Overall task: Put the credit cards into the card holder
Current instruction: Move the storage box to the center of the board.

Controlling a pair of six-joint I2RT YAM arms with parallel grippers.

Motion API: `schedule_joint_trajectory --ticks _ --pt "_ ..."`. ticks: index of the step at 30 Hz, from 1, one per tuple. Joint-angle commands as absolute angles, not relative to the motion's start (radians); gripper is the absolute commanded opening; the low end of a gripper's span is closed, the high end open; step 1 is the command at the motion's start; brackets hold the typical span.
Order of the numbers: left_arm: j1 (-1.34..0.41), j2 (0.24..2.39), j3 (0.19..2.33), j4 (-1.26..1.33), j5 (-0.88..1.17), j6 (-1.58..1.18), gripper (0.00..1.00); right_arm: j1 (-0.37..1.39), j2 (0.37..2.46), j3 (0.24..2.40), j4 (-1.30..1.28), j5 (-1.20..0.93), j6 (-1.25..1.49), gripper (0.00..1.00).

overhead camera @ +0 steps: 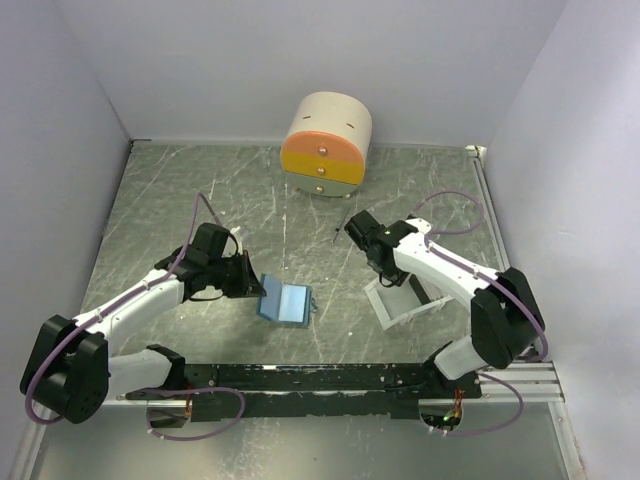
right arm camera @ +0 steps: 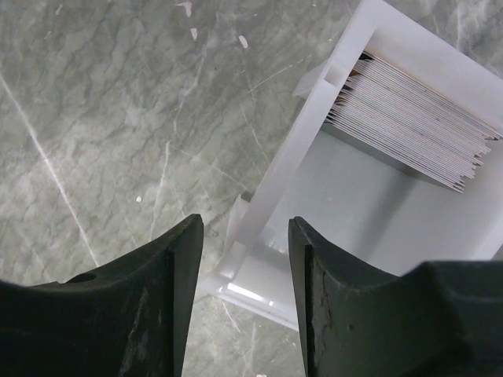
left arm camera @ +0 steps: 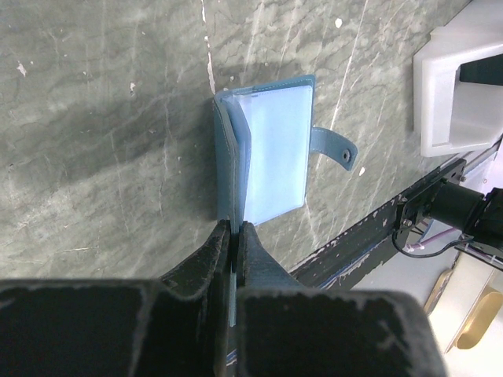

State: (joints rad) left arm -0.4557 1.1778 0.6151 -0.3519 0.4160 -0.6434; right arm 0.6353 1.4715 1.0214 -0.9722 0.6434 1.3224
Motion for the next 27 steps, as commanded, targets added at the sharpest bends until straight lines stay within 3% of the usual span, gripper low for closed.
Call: schedule_joint_trajectory --ticks 1,10,15,27 --pt "-0.462 1.17 0.665 -0.383 0.413 -0.629 0.07 0.623 1.511 1.044 -0.977 0.67 1.408 0.47" --pt "-0.462 1.178 0.652 -0.376 0.404 -0.631 0.07 0.623 1.514 1.043 -0.951 0.616 1.433 0.39" --pt "-0.461 1.186 0.648 -0.369 0.406 -0.627 0.07 0.624 1.52 1.045 -0.971 0.597 1.469 0.3" --pt "-0.462 1.167 0.636 -0.365 0.404 -0.633 0.07 0.623 1.502 1.06 -0.971 0.543 1.497 0.24"
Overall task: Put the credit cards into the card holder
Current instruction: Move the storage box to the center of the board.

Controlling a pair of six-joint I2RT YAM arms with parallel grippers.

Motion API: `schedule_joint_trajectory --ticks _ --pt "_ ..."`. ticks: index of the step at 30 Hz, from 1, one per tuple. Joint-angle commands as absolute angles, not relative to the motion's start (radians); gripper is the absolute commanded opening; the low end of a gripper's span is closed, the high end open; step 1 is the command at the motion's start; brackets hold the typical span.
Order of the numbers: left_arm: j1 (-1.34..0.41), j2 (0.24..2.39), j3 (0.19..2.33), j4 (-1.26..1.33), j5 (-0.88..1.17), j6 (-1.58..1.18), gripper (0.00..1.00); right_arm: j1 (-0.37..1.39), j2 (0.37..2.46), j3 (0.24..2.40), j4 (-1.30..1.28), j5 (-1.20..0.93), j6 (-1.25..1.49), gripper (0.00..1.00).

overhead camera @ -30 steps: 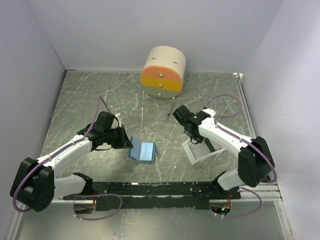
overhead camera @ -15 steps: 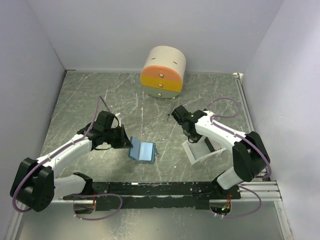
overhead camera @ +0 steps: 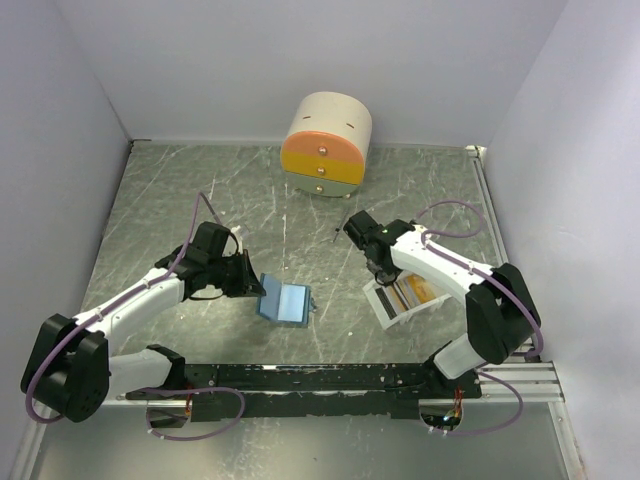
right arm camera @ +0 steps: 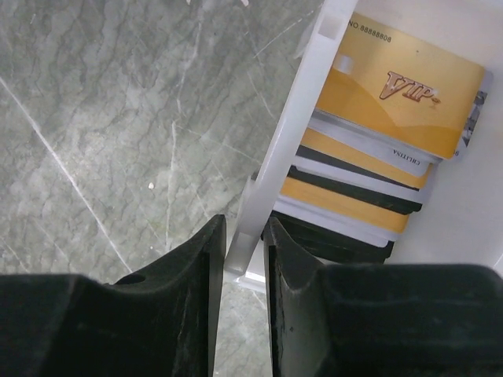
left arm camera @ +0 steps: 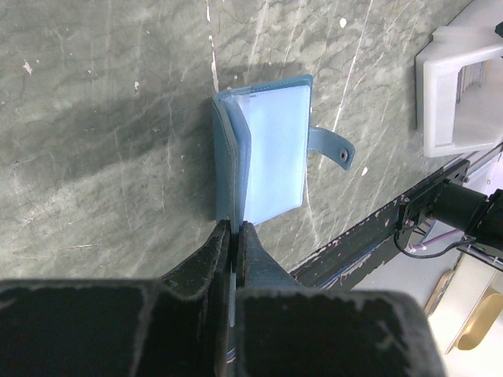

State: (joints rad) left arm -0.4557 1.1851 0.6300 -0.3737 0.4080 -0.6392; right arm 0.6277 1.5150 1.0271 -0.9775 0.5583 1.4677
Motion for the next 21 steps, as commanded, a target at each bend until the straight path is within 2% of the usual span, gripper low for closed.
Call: schedule_joint_trajectory --ticks 1,21 --pt "-0.462 1.164 0.634 -0.365 0.403 -0.633 0.07 0.624 1.509 1.066 -0.969 0.536 1.496 0.24" --pt "-0.462 1.161 0.64 -0.374 0.39 -0.634 0.07 0.708 1.664 1.203 -0.891 0.392 1.631 0.22"
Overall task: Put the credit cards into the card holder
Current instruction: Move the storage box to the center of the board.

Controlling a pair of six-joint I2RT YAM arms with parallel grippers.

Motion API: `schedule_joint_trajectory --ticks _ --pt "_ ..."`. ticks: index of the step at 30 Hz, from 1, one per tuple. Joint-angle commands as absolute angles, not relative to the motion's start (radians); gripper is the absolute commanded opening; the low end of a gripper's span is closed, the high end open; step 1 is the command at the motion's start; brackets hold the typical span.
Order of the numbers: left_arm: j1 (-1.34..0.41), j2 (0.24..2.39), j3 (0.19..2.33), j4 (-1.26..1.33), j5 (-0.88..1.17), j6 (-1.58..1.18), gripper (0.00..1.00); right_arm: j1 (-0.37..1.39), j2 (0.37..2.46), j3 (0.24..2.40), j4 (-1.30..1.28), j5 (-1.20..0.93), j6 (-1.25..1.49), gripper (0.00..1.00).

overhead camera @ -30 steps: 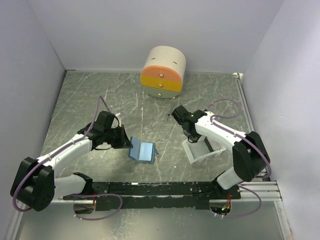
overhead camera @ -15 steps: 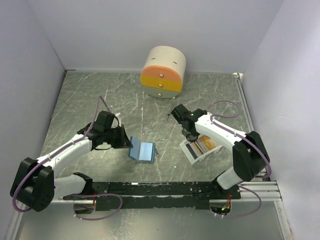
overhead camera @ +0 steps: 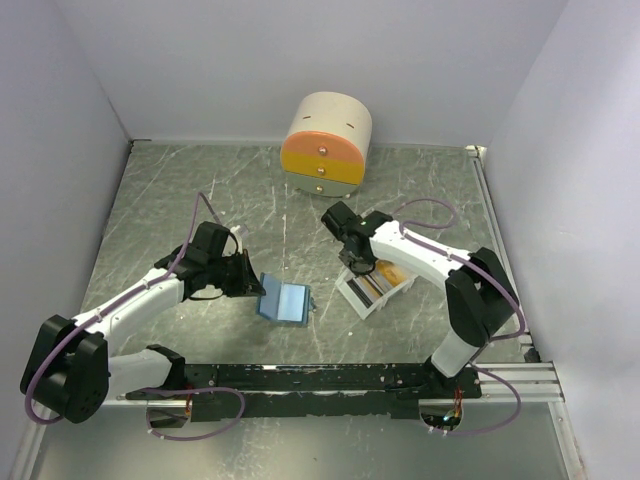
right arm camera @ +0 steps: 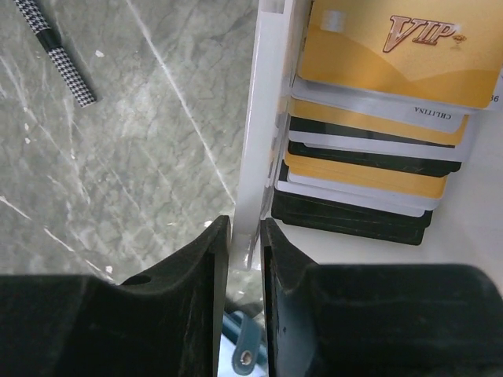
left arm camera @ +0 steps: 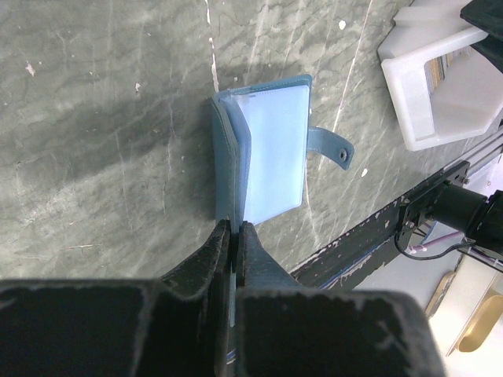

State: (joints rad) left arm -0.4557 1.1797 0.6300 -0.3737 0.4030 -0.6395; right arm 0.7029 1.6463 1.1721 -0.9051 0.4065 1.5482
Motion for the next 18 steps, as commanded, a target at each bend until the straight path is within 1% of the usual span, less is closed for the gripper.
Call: schedule_joint_trajectory --ticks 1,8,9,10,16,18 --pt "-0.462 1.16 0.638 -0.373 0.39 -0.635 0.07 0.707 1.668 1.207 -0.893 0.391 1.648 0.22" --pt "-0.462 1.154 0.632 -0.374 0.388 -0.643 0.07 0.71 1.713 1.223 -0.913 0.352 1.77 0.21" --pt "-0.462 1.152 0.632 -0.375 0.385 -0.644 0.07 0.709 1.716 1.224 -0.904 0.341 1.769 0.22" --pt "-0.462 1.151 0.633 -0.377 0.384 -0.644 0.07 0.71 1.716 1.227 -0.894 0.334 1.762 0.24" --pt "-0.462 1.15 0.631 -0.374 0.383 -0.646 0.07 0.709 1.639 1.222 -0.878 0.396 1.652 0.54" --pt "-0.462 1.156 0.63 -0.368 0.385 -0.645 0.07 0.709 1.593 1.201 -0.844 0.426 1.556 0.62"
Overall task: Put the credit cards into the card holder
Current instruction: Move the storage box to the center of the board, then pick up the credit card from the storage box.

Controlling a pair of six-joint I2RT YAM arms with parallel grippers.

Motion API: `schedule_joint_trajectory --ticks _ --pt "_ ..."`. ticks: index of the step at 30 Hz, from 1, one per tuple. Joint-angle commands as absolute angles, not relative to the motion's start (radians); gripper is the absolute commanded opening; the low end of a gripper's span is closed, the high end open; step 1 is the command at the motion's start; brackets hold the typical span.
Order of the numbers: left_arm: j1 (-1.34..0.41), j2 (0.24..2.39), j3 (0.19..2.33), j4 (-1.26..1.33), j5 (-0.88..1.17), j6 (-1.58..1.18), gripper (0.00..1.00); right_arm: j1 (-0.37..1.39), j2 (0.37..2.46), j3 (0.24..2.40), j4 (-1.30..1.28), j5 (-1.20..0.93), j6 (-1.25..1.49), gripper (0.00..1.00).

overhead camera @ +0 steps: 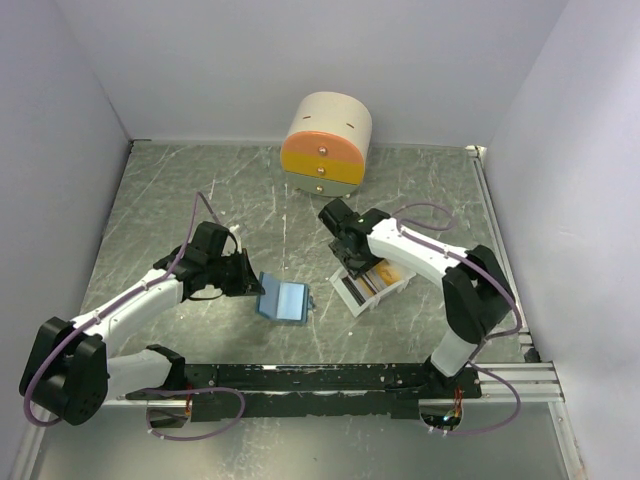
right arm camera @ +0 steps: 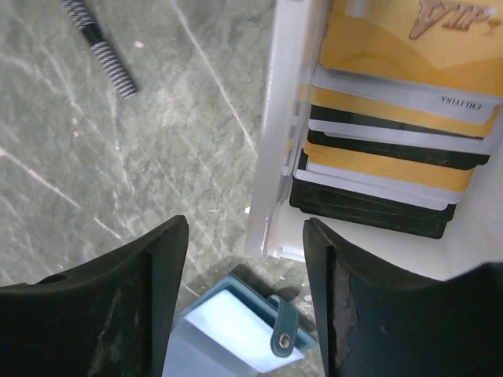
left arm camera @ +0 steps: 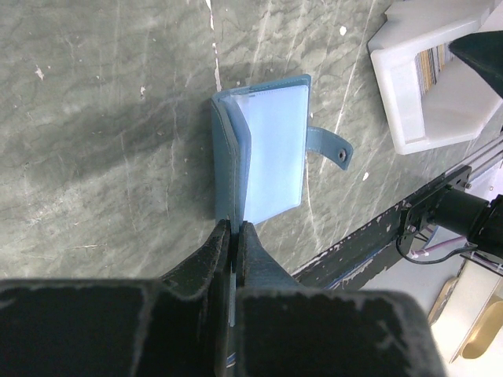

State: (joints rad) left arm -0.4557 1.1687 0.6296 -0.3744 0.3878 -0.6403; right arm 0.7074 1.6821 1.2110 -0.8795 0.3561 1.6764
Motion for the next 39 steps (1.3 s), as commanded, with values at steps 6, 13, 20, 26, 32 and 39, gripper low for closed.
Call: schedule_joint_trajectory --ticks 6,13,20,26,32,39 --pt "-0.462 1.172 0.627 -0.354 0.395 -0.643 0.07 0.708 1.425 1.084 -0.629 0.482 1.096 0.85" --pt "-0.462 1.172 0.634 -0.359 0.4 -0.637 0.07 0.707 1.286 0.959 -0.505 0.583 0.461 0.85" --pt "-0.461 1.169 0.639 -0.357 0.412 -0.638 0.07 0.707 1.365 0.925 -0.517 0.533 0.109 0.81" --pt "-0.462 1.149 0.654 -0.388 0.404 -0.628 0.07 0.707 1.426 0.875 -0.472 0.451 0.028 0.64" --pt "-0.462 1.152 0.646 -0.376 0.415 -0.628 0.07 0.706 1.483 0.843 -0.383 0.494 0.007 0.56" --pt "-0.462 1.143 0.646 -0.382 0.404 -0.63 0.07 0.703 1.554 0.817 -0.326 0.533 0.005 0.56"
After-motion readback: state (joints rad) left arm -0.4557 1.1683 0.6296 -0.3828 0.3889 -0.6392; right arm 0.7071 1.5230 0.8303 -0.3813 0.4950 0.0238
